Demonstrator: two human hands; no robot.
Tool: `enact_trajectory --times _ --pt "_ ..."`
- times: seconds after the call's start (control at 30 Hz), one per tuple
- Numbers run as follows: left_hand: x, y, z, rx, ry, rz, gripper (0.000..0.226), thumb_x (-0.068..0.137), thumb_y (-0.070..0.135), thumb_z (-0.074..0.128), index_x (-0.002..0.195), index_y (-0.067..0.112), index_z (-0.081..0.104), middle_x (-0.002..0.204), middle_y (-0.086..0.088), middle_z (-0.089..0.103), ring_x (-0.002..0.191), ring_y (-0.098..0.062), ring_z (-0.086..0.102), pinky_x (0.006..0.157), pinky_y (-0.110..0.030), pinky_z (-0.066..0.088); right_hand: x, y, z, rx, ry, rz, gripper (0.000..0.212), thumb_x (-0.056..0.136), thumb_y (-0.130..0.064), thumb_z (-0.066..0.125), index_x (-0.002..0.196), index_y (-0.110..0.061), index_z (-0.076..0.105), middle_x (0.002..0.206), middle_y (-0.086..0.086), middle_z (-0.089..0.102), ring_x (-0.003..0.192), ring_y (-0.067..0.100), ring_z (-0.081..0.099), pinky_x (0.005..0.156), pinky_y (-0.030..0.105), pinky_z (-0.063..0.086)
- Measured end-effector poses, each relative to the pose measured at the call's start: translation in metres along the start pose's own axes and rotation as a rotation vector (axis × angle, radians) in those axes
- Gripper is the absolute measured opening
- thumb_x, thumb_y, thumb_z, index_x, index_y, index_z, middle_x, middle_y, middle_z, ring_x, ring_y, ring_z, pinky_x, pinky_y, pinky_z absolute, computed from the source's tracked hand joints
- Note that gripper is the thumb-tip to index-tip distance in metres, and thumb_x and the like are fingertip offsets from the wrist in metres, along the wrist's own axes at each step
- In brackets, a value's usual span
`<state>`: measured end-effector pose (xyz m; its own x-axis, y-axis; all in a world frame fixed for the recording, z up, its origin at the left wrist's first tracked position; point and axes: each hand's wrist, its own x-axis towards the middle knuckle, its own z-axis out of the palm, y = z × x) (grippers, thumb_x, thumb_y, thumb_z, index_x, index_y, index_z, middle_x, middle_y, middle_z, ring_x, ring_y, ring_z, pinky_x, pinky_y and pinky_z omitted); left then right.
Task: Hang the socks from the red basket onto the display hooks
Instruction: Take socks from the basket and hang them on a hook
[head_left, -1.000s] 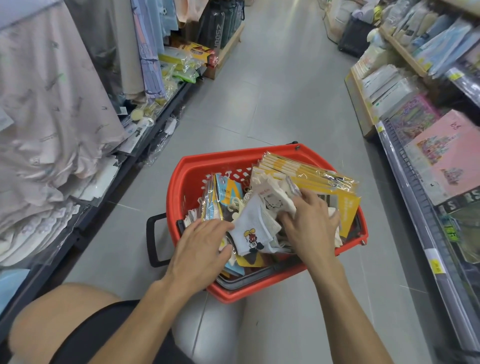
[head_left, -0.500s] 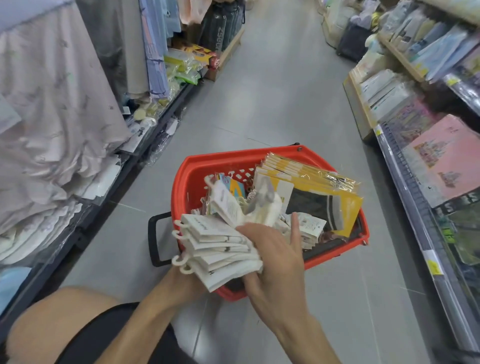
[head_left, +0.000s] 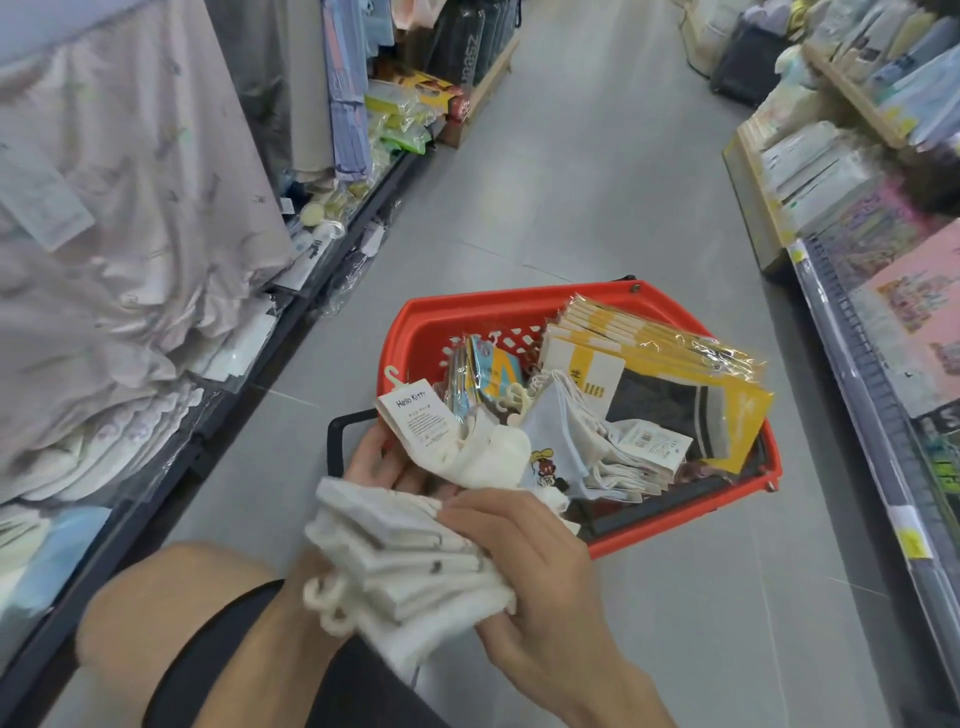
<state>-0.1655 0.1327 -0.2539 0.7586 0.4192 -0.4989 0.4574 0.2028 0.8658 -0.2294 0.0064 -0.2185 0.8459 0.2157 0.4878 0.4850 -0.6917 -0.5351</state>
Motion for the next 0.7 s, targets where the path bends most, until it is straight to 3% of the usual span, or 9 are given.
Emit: enact_trajectory --times 0.07,0.1,0.17,0.23,0.33,0.4,0.47,0.57,0.7 --pt "0.012 0.007 0.012 -0.484 -0.538 -0.201 0.027 0.096 0.007 0.050 0.111 0.024 0.066 0.123 -0.014 0.069 0.089 -0.020 0.073 0.071 -0.041 0.056 -0.003 -0.001 -0.003 0.095 0.012 -0.029 0.027 0.093 -0.023 0.053 0.113 -0.011 0.066 0.113 0.003 0.070 0.104 0.018 0.068 0.075 0.038 0.054" --pt "0.021 0.009 0.004 -0.558 -0.689 -0.282 0.045 0.085 -0.004 0.057 0.118 0.025 0.061 0.128 -0.010 0.067 0.096 -0.022 0.073 0.073 -0.045 0.058 -0.004 -0.001 -0.004 0.134 0.018 -0.034 0.027 0.096 -0.028 0.050 0.112 -0.012 0.065 0.111 0.003 0.071 0.101 0.017 0.069 0.073 0.038 0.054" --pt "0.035 0.003 -0.012 -0.530 -0.878 -0.246 0.070 0.070 -0.013 0.054 0.132 0.020 0.054 0.126 -0.008 0.070 0.106 -0.025 0.072 0.075 -0.042 0.062 -0.004 -0.001 -0.005 0.174 0.022 -0.045 0.025 0.096 -0.029 0.052 0.109 -0.012 0.065 0.105 0.001 0.072 0.095 0.015 0.070 0.070 0.036 0.054" --pt "0.037 0.000 -0.012 -0.515 -0.904 -0.197 0.067 0.076 -0.001 0.057 0.140 0.017 0.050 0.127 -0.007 0.070 0.109 -0.024 0.071 0.076 -0.037 0.061 -0.002 0.002 -0.006 0.176 -0.004 -0.040 0.022 0.087 -0.021 0.060 0.104 -0.011 0.069 0.110 0.001 0.069 0.097 0.015 0.068 0.072 0.036 0.054" --pt "0.035 0.005 -0.008 -0.451 -0.875 -0.267 0.055 0.082 0.023 0.066 0.136 0.022 0.059 0.129 -0.011 0.069 0.113 -0.028 0.070 0.078 -0.036 0.060 0.007 0.010 -0.001 0.082 -0.147 0.078 0.025 0.076 -0.011 0.071 0.100 -0.015 0.072 0.148 0.001 0.046 0.135 0.018 0.046 0.098 0.038 0.047" --pt "0.031 0.013 -0.010 -0.447 -0.904 -0.323 0.049 0.079 0.036 0.069 0.126 0.020 0.070 0.130 -0.012 0.068 0.116 -0.028 0.068 0.082 -0.035 0.060 0.014 0.016 0.006 0.032 -0.245 0.187 0.024 0.079 -0.017 0.070 0.103 -0.023 0.069 0.161 -0.006 0.026 0.151 0.016 0.020 0.111 0.043 0.038" --pt "0.032 0.011 -0.013 -0.423 -0.925 -0.265 0.050 0.082 0.042 0.064 0.119 0.011 0.073 0.130 -0.015 0.067 0.120 -0.025 0.065 0.089 -0.032 0.058 0.020 0.019 0.012 0.007 -0.279 0.309 0.024 0.085 -0.034 0.061 0.109 -0.036 0.063 0.162 -0.016 0.016 0.151 0.006 0.011 0.110 0.042 0.038" --pt "0.031 0.014 -0.019 -0.326 -0.937 -0.221 0.051 0.088 0.045 0.056 0.115 0.005 0.073 0.121 -0.016 0.070 0.112 -0.022 0.068 0.089 -0.029 0.056 0.025 0.022 0.016 -0.024 -0.274 0.359 0.042 0.088 -0.047 0.051 0.129 -0.052 0.047 0.158 -0.029 0.018 0.147 -0.004 0.015 0.106 0.027 0.033" --pt "0.028 0.017 -0.022 -0.204 -0.893 -0.068 0.040 0.091 0.038 0.055 0.115 0.012 0.072 0.118 -0.011 0.073 0.113 -0.022 0.068 0.087 -0.025 0.055 0.035 0.025 0.015 0.261 -0.158 0.411 0.044 0.090 -0.013 0.060 0.126 -0.039 0.064 0.142 -0.018 0.053 0.136 0.007 0.045 0.106 0.028 0.043"
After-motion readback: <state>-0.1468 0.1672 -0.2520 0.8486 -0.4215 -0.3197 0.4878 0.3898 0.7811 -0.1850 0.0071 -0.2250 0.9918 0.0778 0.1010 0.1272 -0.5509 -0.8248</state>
